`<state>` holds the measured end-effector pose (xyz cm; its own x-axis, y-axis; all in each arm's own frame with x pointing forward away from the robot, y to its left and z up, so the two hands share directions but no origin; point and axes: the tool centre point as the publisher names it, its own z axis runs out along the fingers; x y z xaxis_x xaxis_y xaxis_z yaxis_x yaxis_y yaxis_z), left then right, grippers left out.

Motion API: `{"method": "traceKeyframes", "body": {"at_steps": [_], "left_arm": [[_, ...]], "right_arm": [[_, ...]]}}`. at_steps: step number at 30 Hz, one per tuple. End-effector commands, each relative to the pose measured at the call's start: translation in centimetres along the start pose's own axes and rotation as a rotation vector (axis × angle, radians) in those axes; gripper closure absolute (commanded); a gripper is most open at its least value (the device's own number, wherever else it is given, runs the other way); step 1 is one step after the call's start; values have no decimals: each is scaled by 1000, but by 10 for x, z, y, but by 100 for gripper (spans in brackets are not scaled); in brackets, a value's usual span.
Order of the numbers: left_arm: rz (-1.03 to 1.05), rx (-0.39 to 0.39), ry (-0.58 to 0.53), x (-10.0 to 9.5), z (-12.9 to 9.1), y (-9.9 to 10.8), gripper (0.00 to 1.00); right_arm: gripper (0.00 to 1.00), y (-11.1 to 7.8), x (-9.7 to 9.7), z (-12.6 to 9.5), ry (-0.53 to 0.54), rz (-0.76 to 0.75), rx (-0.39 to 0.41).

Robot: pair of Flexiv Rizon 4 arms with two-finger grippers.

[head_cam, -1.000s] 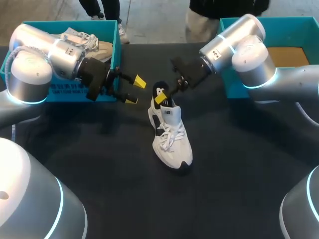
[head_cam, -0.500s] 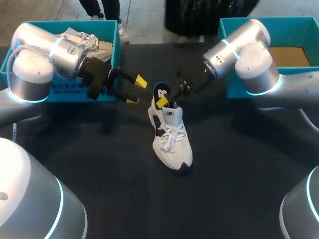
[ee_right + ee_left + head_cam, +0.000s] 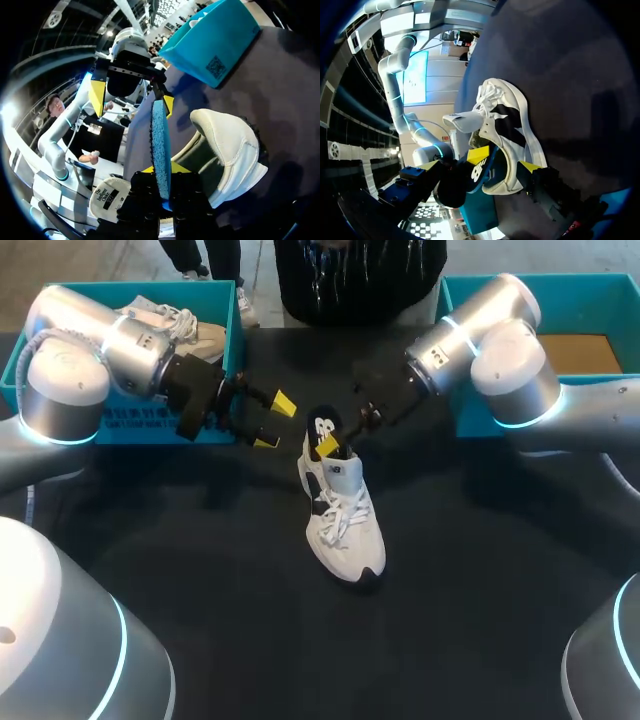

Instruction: Take the shoe out of the shoebox, open the shoe tongue, remove and reinsert the insole, then place the shoe into the shoebox

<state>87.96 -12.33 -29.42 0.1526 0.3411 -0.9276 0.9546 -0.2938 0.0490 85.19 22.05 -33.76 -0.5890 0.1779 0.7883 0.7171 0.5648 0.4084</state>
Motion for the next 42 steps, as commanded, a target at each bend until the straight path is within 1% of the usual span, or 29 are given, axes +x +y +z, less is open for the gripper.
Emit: {"method": "traceKeyframes", "body": {"at_steps": [1,5,8,12,16,19,26,31,34,35,36,38,39,42], "left_arm": [[4,1,4,0,0,0,0],[6,-2,8,0,-1,0,0],[6,-5,9,0,-2,-1,0],[4,-9,8,0,-3,-1,0],[2,-11,5,1,-2,-2,0],[1,-10,4,2,-2,-2,0],[1,-7,2,3,-1,-3,0],[2,-6,1,3,0,-3,0],[1,-6,2,3,0,-3,0],[0,-6,2,3,0,-3,0],[0,-5,2,3,0,-3,0],[0,-2,4,2,0,-4,0],[1,-2,4,2,0,-4,0],[3,-3,3,1,0,-3,0]], "right_arm": [[100,8,-1,-3,4,12,24],[100,11,-2,-3,19,38,53],[100,9,-4,0,34,62,70],[100,5,-7,5,55,91,98],[100,-4,-12,10,70,112,120],[100,-9,-10,13,74,126,133],[100,-19,-7,17,78,147,139],[100,-21,-5,19,76,152,146],[100,-20,-4,16,54,135,130],[88,-20,-4,15,47,130,127],[81,-20,-4,14,41,121,123],[71,-17,-2,13,30,114,122],[68,-17,-1,13,24,107,113],[64,-16,0,13,6,93,111]]}}
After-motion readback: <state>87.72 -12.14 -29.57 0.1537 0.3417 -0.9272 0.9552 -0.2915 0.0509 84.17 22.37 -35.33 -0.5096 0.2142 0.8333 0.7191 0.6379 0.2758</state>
